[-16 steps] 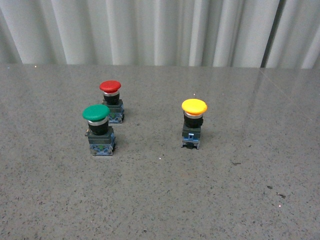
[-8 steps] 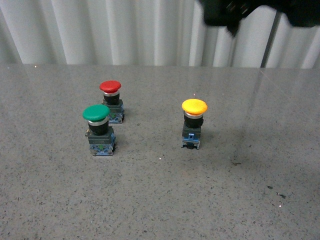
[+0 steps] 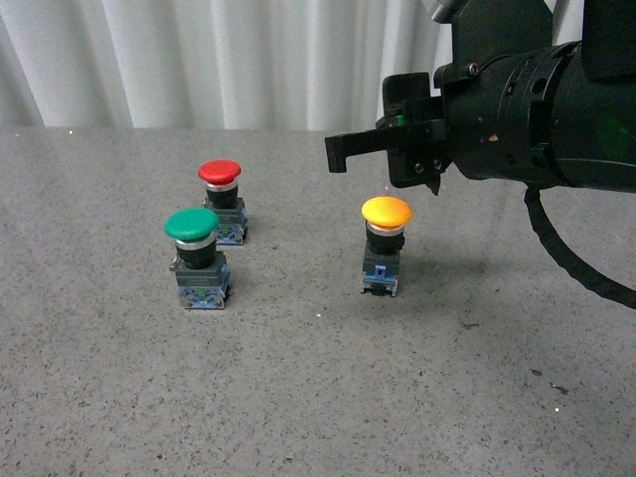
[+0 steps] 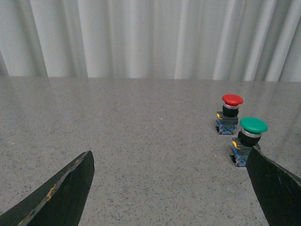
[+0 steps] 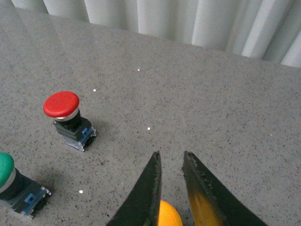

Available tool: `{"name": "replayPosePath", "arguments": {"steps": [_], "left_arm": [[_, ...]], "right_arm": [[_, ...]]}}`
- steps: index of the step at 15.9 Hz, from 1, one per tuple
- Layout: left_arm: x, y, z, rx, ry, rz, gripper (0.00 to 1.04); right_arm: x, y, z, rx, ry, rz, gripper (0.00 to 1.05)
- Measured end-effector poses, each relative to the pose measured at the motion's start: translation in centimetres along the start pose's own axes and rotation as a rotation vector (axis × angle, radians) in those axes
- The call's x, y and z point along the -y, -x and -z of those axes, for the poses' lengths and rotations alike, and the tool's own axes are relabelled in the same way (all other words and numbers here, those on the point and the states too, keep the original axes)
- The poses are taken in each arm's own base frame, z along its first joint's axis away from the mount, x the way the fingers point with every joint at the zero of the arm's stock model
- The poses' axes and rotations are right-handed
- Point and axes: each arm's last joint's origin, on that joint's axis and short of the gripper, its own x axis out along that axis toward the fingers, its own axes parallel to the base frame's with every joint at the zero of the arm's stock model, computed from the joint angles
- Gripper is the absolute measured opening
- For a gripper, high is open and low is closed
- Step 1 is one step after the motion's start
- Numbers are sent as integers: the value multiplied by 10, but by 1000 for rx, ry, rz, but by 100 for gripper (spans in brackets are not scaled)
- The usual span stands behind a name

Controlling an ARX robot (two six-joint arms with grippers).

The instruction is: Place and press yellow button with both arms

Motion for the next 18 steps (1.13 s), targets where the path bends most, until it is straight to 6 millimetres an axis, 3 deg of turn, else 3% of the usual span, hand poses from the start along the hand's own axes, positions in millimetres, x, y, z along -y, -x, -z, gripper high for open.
{"name": "replayPosePath", "arguments": {"steps": [1, 2, 18], "left_arm": [[0, 0, 0, 0, 0, 0, 98], [0, 0, 0, 0, 0, 0, 98], [0, 0, 0, 0, 0, 0, 98]], "right_arm": [[1, -2, 3, -26, 2, 3, 4], [3, -4, 7, -71, 1, 8, 2], [3, -3, 24, -159, -6, -60, 2]]}}
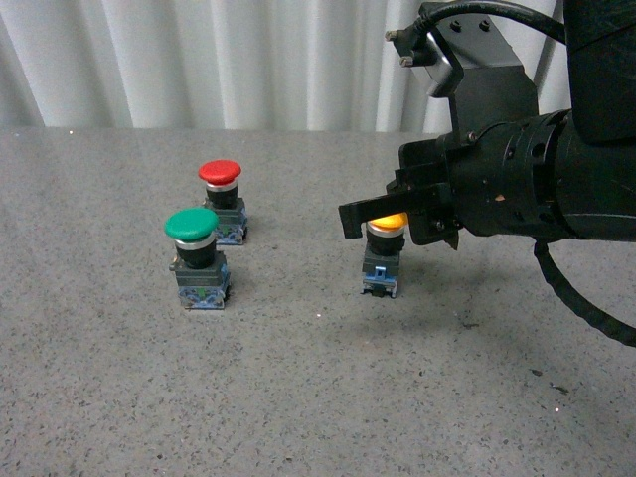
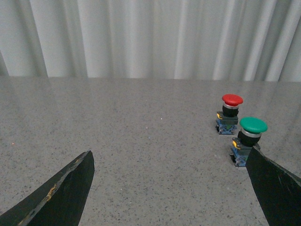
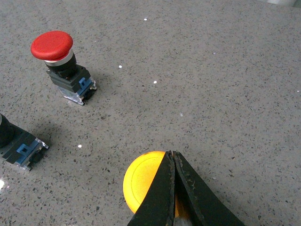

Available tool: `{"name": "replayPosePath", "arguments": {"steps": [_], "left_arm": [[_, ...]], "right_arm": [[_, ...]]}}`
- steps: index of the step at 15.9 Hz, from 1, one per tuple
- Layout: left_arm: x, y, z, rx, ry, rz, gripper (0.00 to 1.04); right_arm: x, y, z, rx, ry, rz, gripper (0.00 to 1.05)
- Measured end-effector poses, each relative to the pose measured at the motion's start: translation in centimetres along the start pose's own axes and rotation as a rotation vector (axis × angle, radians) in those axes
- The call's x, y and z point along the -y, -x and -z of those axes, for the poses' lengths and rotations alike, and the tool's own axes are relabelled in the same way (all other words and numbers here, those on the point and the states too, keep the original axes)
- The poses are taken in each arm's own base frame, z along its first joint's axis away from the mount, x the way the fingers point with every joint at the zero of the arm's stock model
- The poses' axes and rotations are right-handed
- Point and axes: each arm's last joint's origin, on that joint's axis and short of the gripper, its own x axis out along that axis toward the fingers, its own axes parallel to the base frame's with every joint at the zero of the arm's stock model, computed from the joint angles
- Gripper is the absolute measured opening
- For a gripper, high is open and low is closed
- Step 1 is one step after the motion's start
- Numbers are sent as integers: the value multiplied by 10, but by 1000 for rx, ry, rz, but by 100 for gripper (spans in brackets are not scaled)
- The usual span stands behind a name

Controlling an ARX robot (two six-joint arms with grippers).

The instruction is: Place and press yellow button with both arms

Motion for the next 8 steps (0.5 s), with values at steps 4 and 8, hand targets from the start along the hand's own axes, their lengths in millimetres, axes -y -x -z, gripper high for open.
{"name": "replayPosePath", "arguments": {"steps": [4, 8], "left_arm": [[0, 0, 0, 0, 0, 0, 98], [0, 0, 0, 0, 0, 0, 98]], "right_arm": [[-1, -3, 3, -13, 1, -6, 2], [-3, -4, 5, -13, 3, -10, 2]]}}
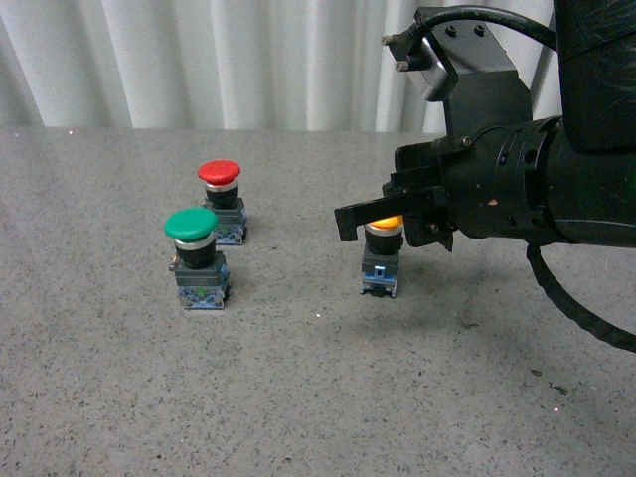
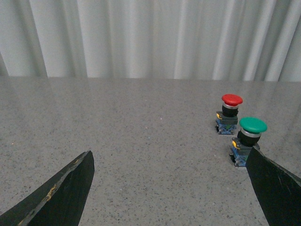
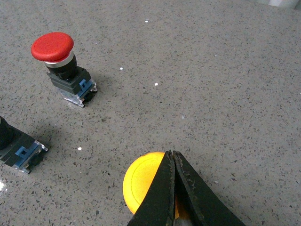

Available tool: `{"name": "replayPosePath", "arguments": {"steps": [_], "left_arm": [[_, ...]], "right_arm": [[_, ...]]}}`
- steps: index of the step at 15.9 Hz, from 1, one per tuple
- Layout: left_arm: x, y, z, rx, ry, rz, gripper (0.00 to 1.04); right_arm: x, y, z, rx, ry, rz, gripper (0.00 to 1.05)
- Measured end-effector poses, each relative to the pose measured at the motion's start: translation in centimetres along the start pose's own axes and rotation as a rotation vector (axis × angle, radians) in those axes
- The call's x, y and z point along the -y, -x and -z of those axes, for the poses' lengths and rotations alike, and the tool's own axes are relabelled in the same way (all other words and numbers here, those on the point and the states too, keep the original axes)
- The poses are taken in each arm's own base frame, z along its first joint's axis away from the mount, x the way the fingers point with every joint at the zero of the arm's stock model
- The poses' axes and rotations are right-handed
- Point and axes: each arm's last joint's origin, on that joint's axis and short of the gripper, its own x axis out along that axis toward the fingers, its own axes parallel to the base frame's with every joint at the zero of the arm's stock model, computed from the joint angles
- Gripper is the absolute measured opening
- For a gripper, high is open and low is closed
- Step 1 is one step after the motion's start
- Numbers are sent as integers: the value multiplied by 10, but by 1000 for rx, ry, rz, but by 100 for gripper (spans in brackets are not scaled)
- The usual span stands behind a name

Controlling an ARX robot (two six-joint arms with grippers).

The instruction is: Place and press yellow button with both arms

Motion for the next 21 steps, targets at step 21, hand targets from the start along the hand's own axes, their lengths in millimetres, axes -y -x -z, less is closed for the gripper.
{"name": "replayPosePath", "arguments": {"steps": [21], "left_arm": [[0, 0, 0, 0, 0, 0, 98]], "right_arm": [[-24, 121, -48, 398, -49, -11, 2]]}}
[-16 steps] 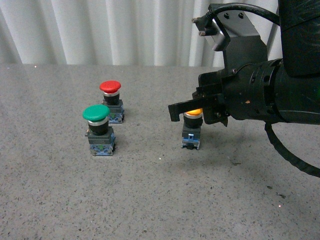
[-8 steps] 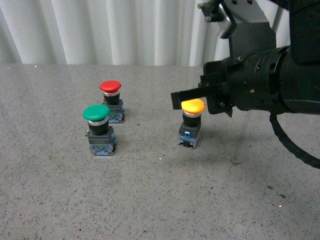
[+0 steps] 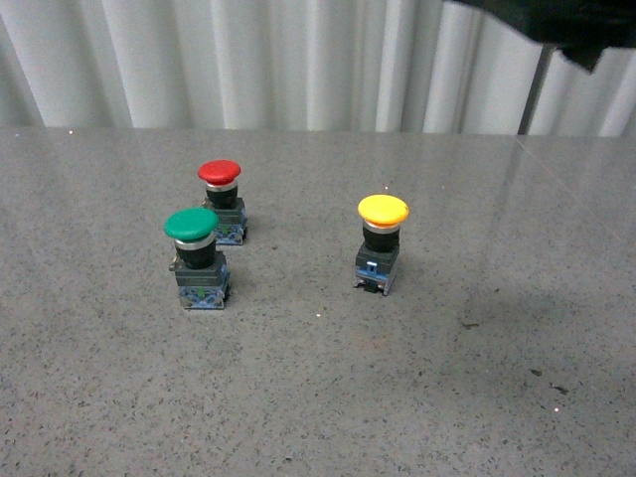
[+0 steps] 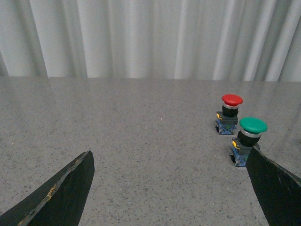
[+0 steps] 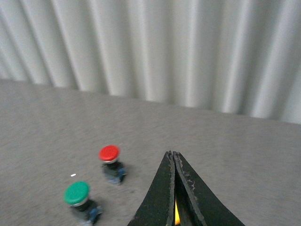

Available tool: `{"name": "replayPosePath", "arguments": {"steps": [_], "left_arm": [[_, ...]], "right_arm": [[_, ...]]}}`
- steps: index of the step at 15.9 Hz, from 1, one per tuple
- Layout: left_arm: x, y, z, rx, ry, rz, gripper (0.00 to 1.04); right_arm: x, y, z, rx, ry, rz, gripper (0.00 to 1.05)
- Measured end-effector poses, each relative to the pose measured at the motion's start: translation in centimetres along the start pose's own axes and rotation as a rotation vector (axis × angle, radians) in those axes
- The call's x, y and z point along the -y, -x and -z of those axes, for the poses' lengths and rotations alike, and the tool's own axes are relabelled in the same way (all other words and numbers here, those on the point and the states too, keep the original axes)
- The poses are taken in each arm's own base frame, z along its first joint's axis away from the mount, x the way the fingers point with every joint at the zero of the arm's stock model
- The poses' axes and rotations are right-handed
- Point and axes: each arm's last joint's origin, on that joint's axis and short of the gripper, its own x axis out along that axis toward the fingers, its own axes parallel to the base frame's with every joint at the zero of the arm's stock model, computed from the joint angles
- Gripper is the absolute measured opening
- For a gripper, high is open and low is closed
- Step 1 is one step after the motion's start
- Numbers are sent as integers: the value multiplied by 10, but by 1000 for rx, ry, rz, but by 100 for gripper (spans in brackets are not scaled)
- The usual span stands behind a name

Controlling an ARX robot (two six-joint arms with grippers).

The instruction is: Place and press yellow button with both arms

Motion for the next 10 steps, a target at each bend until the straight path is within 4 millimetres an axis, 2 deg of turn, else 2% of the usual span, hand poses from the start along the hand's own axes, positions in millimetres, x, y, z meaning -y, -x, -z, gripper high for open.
{"name": "replayPosePath", "arguments": {"steps": [1, 2, 3, 5, 7, 10], "left_arm": [[0, 0, 0, 0, 0, 0, 98], [0, 0, 0, 0, 0, -1, 98], [0, 0, 0, 0, 0, -1, 98], [0, 0, 0, 0, 0, 0, 98], [0, 0, 0, 0, 0, 0, 98], [0, 0, 0, 0, 0, 0, 98]], "right_arm": [[3, 25, 3, 67, 31, 189, 2], [19, 56, 15, 54, 48, 385, 2], [36, 87, 29, 27, 51, 491, 2], [48, 129, 47, 18, 48, 481, 2], [53, 152, 50, 119, 53, 494, 2], [59, 157, 73, 78, 54, 465, 2]]}}
